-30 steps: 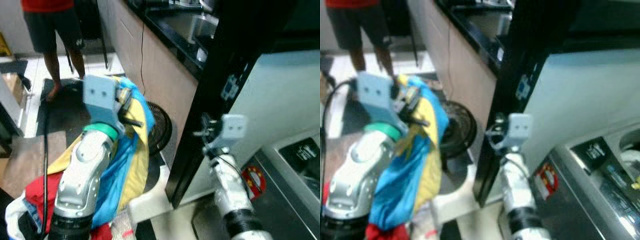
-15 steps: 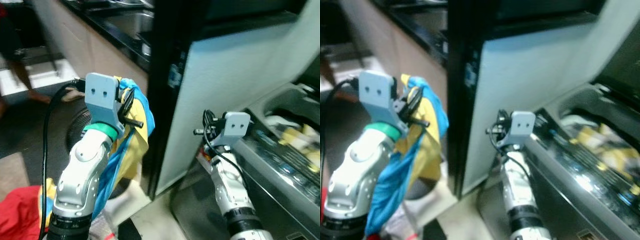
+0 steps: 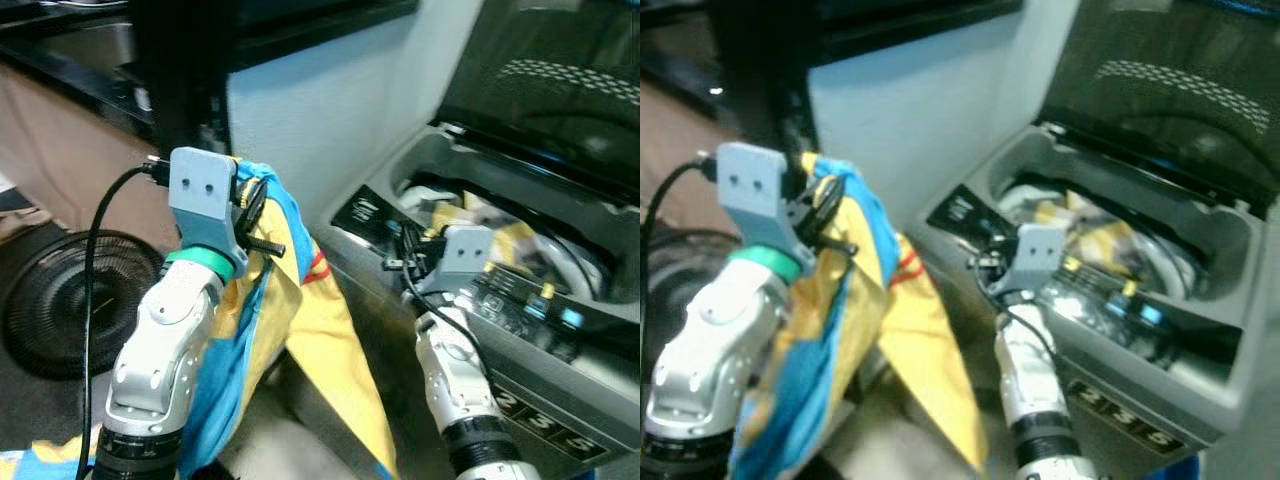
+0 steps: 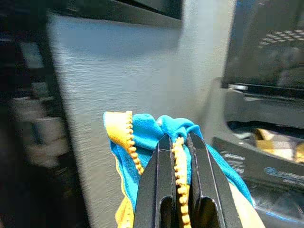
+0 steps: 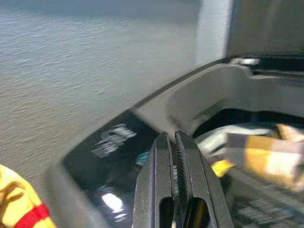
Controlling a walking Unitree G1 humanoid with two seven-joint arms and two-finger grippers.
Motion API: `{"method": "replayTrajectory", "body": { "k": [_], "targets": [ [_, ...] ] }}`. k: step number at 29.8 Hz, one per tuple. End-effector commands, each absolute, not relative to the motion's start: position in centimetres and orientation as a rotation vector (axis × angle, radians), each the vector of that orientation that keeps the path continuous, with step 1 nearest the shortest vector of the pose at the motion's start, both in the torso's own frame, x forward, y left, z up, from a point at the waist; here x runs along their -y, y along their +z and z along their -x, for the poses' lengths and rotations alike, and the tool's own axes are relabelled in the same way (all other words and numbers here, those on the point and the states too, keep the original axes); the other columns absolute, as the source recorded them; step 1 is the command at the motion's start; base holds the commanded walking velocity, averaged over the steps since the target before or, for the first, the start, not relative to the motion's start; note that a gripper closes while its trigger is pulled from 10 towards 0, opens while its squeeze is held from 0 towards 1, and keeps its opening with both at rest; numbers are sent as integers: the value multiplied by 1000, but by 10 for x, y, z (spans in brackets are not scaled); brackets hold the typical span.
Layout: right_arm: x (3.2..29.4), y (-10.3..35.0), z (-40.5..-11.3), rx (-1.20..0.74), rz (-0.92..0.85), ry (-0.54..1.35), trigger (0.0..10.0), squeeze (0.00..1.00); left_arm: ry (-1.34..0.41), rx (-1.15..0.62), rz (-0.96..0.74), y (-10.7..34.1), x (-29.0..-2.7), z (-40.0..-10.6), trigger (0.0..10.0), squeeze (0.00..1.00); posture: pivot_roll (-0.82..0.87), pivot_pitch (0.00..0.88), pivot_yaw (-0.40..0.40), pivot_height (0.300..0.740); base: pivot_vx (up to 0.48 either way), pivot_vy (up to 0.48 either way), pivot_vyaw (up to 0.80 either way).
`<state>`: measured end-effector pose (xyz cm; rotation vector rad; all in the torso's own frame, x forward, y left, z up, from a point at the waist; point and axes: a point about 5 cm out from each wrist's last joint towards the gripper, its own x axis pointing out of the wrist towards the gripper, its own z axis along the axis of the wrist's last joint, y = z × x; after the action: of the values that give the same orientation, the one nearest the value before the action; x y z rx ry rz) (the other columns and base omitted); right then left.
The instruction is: Clothes washing
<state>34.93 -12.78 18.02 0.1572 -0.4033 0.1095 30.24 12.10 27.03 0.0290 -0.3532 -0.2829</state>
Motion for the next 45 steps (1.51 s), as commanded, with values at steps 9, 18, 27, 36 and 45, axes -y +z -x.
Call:
{"method": "replayTrajectory", "body": {
  "k": [9, 18, 27, 36, 45],
  "targets": [
    [130, 266, -341, 686, -307, 122, 10000, 0, -292, 389, -29, 277, -121, -299, 10000, 0, 72, 60, -11, 740, 0, 0, -800],
    [142, 308, -332, 829, -336, 107, 10000, 0, -294, 394, -29, 279, -120, -299, 10000, 0, 70, 56, -11, 740, 0, 0, -800],
    [145, 294, -336, 768, -323, 83, 10000, 0, -299, 394, -27, 279, -120, -301, 10000, 0, 65, 48, -5, 740, 0, 0, -800],
    [144, 291, -336, 729, -323, 86, 10000, 0, -297, 394, -18, 280, -120, -302, 10000, 0, 67, 43, -4, 740, 0, 0, -800],
    [140, 285, -337, 703, -306, 102, 10000, 0, -283, 388, 0, 280, -121, -303, 10000, 0, 66, 40, -6, 740, 0, 410, -138]
  ]
}}
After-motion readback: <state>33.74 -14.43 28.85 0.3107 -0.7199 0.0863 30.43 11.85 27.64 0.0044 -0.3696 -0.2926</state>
